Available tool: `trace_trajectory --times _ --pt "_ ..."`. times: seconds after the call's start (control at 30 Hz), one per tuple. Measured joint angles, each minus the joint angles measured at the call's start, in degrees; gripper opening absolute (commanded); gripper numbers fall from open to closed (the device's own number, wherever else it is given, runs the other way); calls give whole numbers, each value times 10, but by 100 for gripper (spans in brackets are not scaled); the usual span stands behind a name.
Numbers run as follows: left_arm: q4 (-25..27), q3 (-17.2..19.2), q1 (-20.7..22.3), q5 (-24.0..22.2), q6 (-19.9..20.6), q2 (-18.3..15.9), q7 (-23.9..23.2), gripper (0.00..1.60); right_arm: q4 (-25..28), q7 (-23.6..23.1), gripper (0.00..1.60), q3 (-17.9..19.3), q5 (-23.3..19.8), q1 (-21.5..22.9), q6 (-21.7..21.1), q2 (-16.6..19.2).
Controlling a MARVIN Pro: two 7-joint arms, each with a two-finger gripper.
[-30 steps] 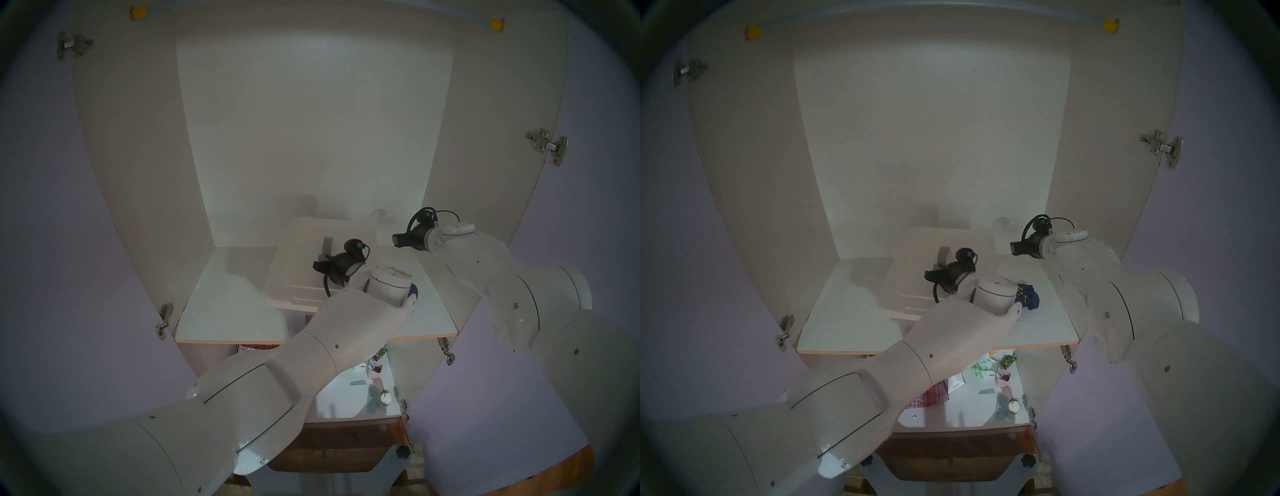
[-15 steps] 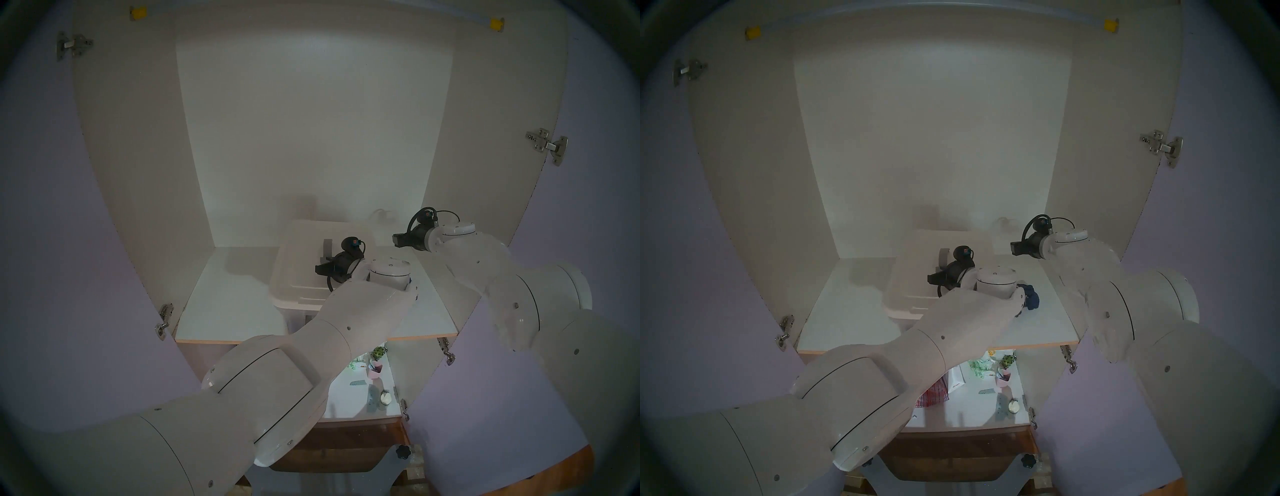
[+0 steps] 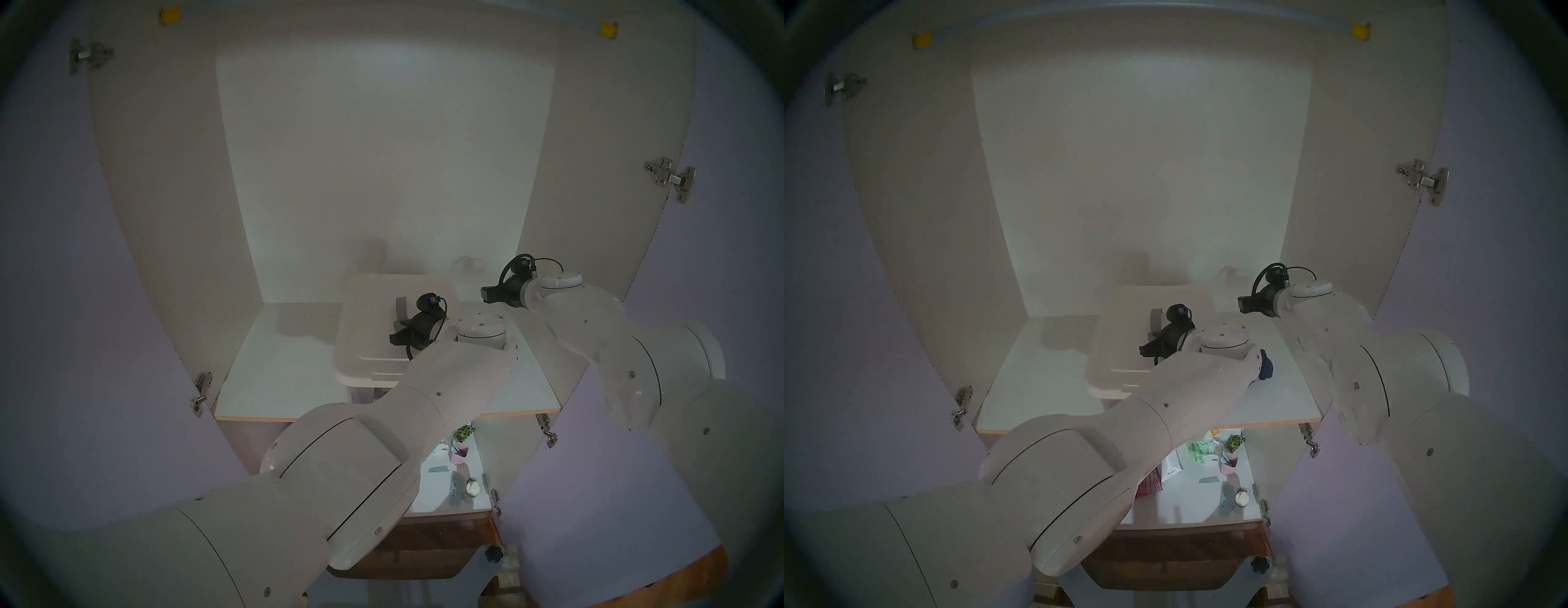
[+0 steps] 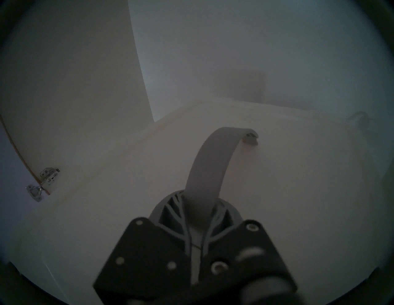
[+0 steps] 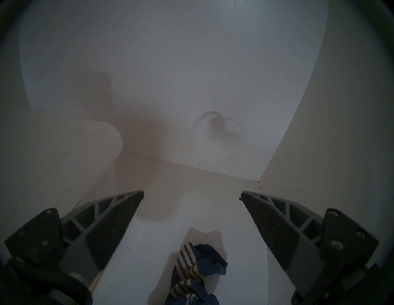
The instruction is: Take clothing out of the storage bin and put the lid back on the bin
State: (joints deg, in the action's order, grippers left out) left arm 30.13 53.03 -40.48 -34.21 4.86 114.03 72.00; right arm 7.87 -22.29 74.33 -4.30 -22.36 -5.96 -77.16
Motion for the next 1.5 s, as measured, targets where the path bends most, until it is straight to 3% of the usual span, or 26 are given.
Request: trace_trajectory --times 0.17,0.27,0.43,0.5,0.67,0.83,0.97,1.23,1.4,1.5 --pt "9 -54 -4 37 27 -18 -11 160 0 0 160 0 0 0 0 0" --pt "24 -64 -6 38 27 -24 -17 160 0 0 160 0 0 0 0 0" --pt "120 -63 -4 29 34 -45 -37 160 0 0 160 0 0 0 0 0" --pt "183 -58 -7 23 50 -73 -46 160 0 0 160 0 0 0 0 0" --pt "249 -54 -15 16 67 -115 -50 160 0 0 160 0 0 0 0 0" --pt "345 -60 -51 22 111 -173 -51 160 0 0 160 0 0 0 0 0" --pt "410 -29 -88 38 131 -210 -50 160 0 0 160 0 0 0 0 0" --pt "470 51 -157 72 171 -286 -65 160 0 0 160 1 0 -1 -1 0" --pt "555 101 -214 77 174 -343 -111 160 0 0 160 1 0 -1 -1 0" --pt "614 117 -247 78 171 -377 -175 160 0 0 160 1 0 -1 -1 0"
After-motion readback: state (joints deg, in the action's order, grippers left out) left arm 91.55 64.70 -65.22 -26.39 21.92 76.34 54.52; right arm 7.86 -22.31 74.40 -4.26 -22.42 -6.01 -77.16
